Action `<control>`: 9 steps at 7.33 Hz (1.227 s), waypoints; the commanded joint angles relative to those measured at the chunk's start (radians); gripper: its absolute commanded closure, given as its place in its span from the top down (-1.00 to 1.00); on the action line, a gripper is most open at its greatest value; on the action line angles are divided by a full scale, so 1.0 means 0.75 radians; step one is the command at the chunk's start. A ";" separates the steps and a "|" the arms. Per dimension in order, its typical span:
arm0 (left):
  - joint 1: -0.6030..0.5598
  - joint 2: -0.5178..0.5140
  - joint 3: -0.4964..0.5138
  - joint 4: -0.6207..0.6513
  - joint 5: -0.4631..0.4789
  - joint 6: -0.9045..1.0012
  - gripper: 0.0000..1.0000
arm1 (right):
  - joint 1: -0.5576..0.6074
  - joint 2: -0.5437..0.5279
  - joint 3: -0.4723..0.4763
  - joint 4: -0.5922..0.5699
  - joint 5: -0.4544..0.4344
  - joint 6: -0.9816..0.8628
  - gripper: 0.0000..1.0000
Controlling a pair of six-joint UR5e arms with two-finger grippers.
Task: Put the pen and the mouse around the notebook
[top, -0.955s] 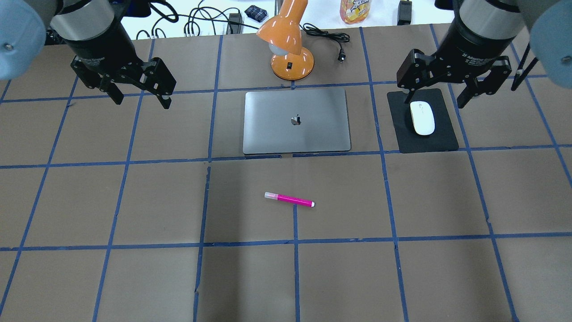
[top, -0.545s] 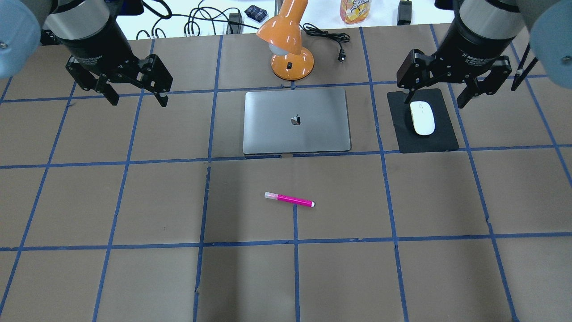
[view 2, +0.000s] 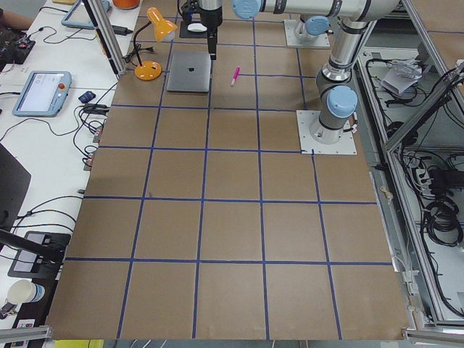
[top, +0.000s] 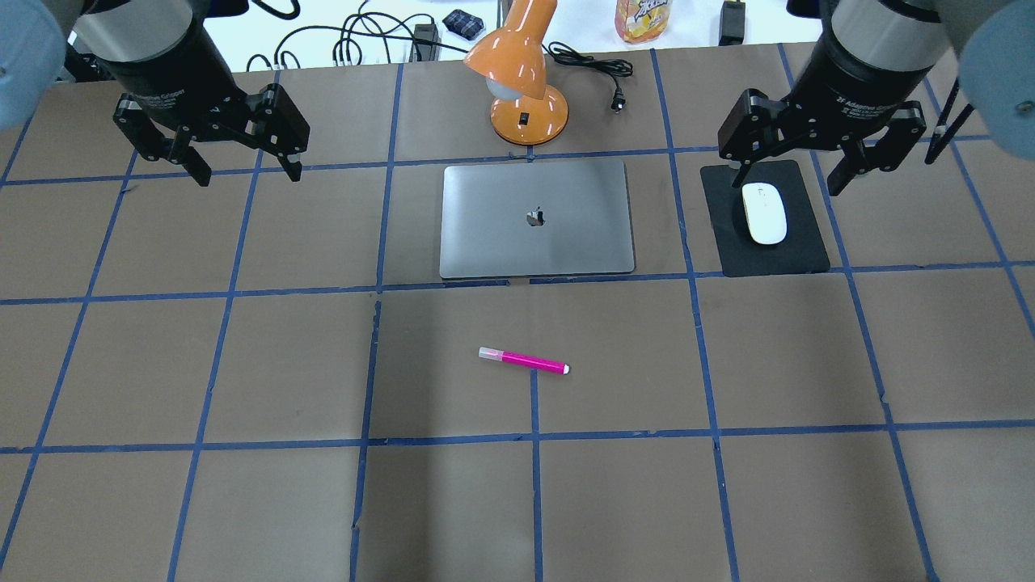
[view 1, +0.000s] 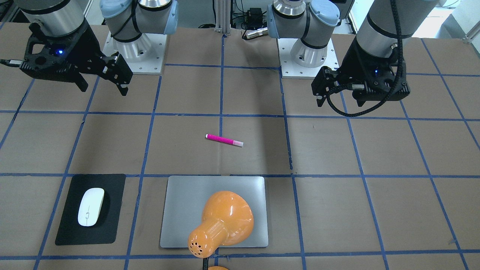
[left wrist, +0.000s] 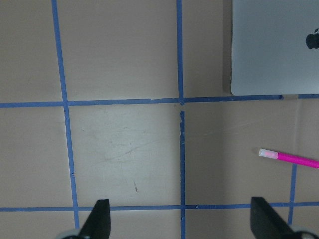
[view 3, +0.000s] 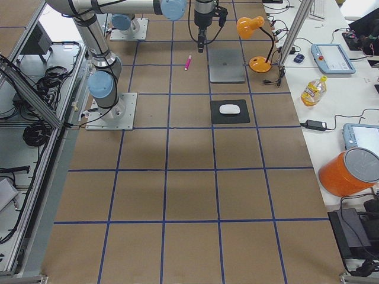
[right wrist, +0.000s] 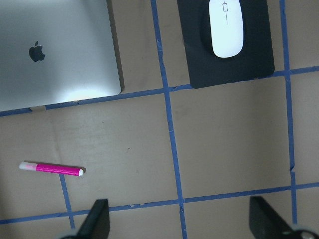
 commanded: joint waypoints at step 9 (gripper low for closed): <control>0.004 -0.007 0.032 -0.017 -0.017 0.017 1.00 | 0.000 0.000 0.000 0.000 -0.002 -0.002 1.00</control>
